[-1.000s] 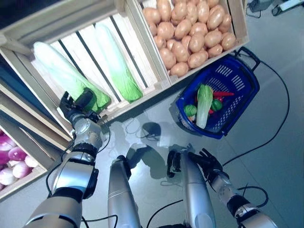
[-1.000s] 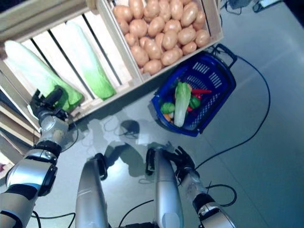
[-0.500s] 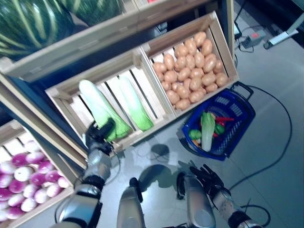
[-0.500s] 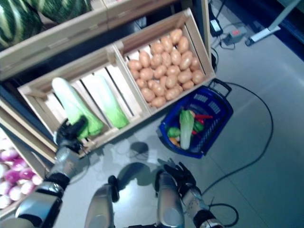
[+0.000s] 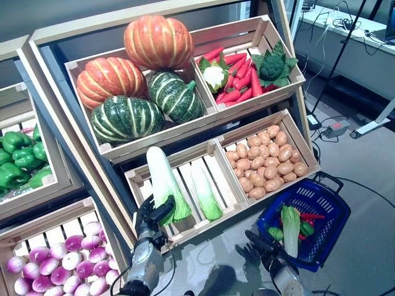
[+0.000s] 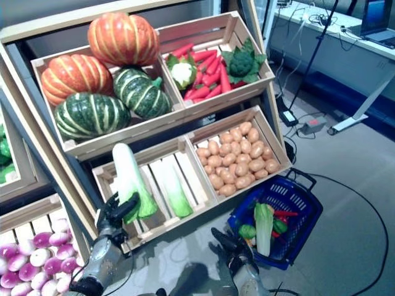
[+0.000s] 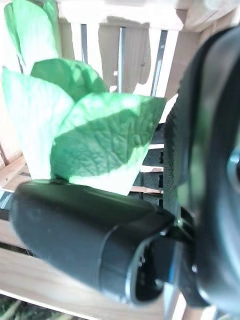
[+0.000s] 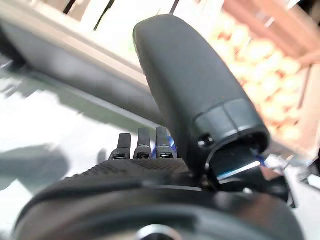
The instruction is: Put vegetables into the basket
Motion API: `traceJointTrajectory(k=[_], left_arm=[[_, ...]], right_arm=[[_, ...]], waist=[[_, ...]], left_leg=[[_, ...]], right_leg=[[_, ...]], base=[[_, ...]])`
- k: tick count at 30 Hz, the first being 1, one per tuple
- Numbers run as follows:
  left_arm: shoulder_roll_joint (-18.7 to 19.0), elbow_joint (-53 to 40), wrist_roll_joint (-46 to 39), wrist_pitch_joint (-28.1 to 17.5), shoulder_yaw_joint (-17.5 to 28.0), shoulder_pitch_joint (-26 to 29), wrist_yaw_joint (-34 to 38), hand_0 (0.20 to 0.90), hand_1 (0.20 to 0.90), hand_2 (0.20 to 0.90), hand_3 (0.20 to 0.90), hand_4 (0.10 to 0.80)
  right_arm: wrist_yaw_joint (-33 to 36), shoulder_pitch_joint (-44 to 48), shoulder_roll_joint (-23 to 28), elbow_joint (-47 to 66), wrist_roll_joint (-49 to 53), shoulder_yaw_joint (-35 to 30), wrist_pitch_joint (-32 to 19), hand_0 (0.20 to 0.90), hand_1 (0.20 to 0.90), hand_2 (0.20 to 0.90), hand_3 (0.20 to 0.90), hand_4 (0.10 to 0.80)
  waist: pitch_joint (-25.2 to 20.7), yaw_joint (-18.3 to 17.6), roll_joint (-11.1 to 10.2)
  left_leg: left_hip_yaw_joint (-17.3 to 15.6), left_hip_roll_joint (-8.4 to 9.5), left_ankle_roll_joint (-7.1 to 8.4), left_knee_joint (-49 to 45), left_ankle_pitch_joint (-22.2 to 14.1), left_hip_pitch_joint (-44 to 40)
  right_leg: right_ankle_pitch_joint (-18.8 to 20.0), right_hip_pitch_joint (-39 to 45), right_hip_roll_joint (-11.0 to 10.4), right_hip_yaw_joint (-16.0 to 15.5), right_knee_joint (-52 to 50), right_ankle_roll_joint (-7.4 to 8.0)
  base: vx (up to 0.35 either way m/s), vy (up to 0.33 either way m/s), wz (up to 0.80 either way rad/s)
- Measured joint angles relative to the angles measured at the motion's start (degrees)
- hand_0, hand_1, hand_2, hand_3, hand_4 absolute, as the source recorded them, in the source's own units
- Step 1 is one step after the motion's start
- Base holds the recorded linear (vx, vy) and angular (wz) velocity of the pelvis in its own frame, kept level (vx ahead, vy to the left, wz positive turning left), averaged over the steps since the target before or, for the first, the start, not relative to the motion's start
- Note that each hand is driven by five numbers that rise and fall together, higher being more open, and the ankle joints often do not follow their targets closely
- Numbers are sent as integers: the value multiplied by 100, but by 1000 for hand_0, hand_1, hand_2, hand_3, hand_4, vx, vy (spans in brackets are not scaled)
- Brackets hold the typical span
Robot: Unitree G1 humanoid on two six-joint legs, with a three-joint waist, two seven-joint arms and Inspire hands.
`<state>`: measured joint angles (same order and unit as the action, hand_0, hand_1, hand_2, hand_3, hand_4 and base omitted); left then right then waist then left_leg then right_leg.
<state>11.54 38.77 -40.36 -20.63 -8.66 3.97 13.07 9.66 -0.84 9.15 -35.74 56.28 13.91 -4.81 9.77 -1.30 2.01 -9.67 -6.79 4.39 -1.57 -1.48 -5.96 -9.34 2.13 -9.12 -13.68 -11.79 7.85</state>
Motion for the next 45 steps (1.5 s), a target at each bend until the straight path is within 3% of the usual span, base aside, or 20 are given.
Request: traceJointTrajectory(k=[5, 10, 16, 25, 35, 45], left_arm=[[73, -626, 536, -2, 7, -487, -179, 300, 300, 300, 300, 400], [274, -1095, 970, -2, 2, -640, -447, 300, 300, 300, 300, 400], [433, -1774, 1161, -3, -15, -639, -1171, 300, 300, 300, 300, 400], [734, -1938, 1160, 9, -288, -554, -1702, 300, 300, 300, 300, 400], [1070, -2022, 1608, 12, -890, -131, -2014, 300, 300, 300, 300, 400], [1277, -2360, 1658, 14, -1130, -26, -2203, 300, 300, 300, 300, 400]], right_arm=[[-484, -116, -21, 768, 41, -17, -1, 900, 900, 900, 900, 800], [-1617, -196, -13, 1059, 71, -25, -9, 900, 900, 900, 900, 800], [-2529, -151, 291, 1395, 274, -162, -55, 900, 900, 900, 900, 800], [-2555, 676, 686, 1406, 546, -640, -45, 900, 900, 900, 900, 800], [-2551, 1351, 672, 1402, 1676, -626, 217, 900, 900, 900, 900, 800], [-2467, 1929, 850, 1014, 1611, -613, 534, 900, 900, 900, 900, 800]], waist=[[-325, 77, -157], [-442, 109, -255], [-456, 229, -274], [-504, 247, -352], [-504, 316, -351], [-505, 335, -351]], left_leg=[[9, 45, -52, 493, 224, -251], [58, 102, -79, 662, 309, -326], [129, 96, -58, 664, 334, -327], [132, 77, -43, 664, 357, -365], [156, 76, -42, 664, 363, -364], [178, 77, -43, 664, 380, -364]], right_leg=[[428, 447, 89, -124, 876, 74], [809, 798, 126, -216, 1598, 110], [850, 897, 159, -271, 1686, 103], [865, 933, 183, -262, 1686, 82], [867, 948, 185, -274, 1686, 80], [868, 960, 186, -283, 1686, 77]], base=[[17, -26, 5], [-4, -66, 3], [10, -55, 8], [3, -31, 0], [0, 0, 0], [0, 0, 0]])
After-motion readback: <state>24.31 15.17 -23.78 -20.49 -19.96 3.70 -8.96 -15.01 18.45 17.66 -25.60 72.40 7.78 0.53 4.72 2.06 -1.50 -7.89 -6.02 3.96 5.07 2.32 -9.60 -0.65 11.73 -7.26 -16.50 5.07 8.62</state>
